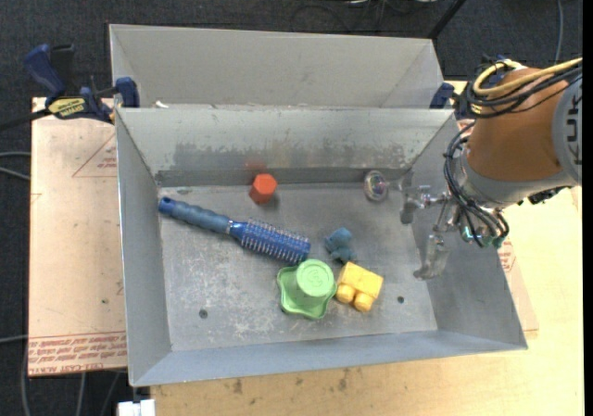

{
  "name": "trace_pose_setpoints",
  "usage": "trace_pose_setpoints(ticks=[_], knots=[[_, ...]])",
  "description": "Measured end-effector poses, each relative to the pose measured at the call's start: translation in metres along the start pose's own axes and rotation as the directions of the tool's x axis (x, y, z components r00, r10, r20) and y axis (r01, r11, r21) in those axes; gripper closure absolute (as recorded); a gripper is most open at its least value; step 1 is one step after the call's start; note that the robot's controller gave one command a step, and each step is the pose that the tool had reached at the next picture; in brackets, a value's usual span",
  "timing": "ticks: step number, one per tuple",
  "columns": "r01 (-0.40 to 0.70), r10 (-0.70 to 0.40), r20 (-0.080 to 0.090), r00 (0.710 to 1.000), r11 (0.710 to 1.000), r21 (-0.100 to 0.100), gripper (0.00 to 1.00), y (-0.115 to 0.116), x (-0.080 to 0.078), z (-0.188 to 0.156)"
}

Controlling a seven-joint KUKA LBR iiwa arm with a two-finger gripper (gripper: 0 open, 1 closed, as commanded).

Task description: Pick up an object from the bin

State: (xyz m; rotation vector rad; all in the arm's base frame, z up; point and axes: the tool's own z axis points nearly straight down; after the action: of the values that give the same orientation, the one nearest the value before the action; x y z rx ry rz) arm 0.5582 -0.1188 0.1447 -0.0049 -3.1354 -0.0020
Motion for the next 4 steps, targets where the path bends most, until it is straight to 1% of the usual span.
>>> trace_pose_setpoints(ticks=[1,2,3,4], knots=[[-0.151,0.151,-0.001,0.988,0.988,-0.003,0.0,0.058,0.04,0.078],[-0.101,0.101,0.005,0.995,0.995,-0.001,0.0,0.094,0.062,0.076],[0.354,-0.354,0.016,0.935,0.935,0.005,0.0,0.128,-0.027,0.006],[0.536,-0.536,0.003,0.844,0.844,0.003,0.0,0.119,-0.036,0.074]])
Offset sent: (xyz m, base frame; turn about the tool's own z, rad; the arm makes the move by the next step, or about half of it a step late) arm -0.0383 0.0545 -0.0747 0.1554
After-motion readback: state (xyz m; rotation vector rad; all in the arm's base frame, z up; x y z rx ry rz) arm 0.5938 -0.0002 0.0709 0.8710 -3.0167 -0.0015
